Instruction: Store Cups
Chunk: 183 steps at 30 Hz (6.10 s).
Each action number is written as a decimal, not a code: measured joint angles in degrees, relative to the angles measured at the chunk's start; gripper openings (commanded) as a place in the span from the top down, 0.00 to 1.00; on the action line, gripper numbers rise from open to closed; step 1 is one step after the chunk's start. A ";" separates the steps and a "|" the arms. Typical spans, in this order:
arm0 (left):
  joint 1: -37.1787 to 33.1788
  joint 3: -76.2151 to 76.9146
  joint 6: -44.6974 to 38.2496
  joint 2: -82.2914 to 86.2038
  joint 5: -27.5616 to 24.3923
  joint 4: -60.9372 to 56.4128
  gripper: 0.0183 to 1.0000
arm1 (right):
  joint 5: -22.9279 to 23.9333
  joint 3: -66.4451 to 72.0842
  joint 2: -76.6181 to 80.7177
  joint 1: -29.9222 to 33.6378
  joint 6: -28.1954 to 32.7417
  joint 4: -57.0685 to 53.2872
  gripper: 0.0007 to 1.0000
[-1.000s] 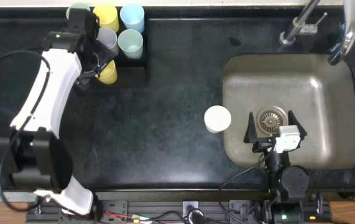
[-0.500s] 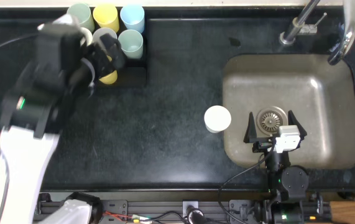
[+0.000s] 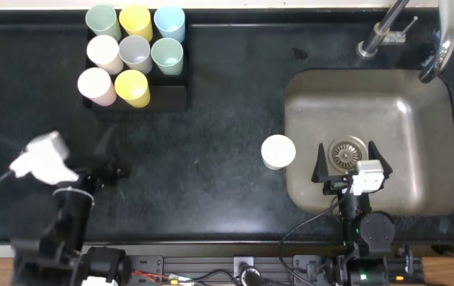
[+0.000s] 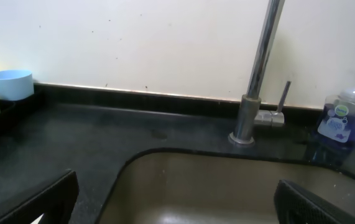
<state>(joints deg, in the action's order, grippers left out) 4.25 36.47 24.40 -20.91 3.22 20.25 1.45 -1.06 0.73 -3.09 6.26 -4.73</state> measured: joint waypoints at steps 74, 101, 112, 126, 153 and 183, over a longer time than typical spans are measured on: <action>-3.67 -36.00 -12.57 20.17 -3.19 -15.72 0.00 | 0.00 0.00 0.00 0.00 -0.04 -0.02 0.00; -3.67 -36.00 -12.57 20.17 -3.21 -15.69 0.00 | -0.02 0.00 0.00 0.00 -0.04 0.00 0.00; -3.67 -36.00 -12.57 20.17 -3.21 -15.72 0.00 | 0.00 0.00 0.00 0.00 0.02 0.00 0.00; -3.67 -36.00 -12.57 20.17 -3.19 -15.69 0.00 | 0.04 0.00 0.00 0.00 -0.02 -0.02 0.00; -3.67 -36.00 -12.59 20.15 -3.17 -15.72 0.00 | -7.21 -43.54 16.72 -5.05 -33.62 -49.66 0.00; -3.67 -36.00 -24.41 20.17 -3.19 -15.69 0.00 | -7.34 -66.55 60.83 -15.39 -30.62 -77.81 0.00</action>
<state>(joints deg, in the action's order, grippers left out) 0.58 0.47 -0.01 -0.73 0.03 4.56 -5.89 -67.61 61.56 -18.48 -24.36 -82.54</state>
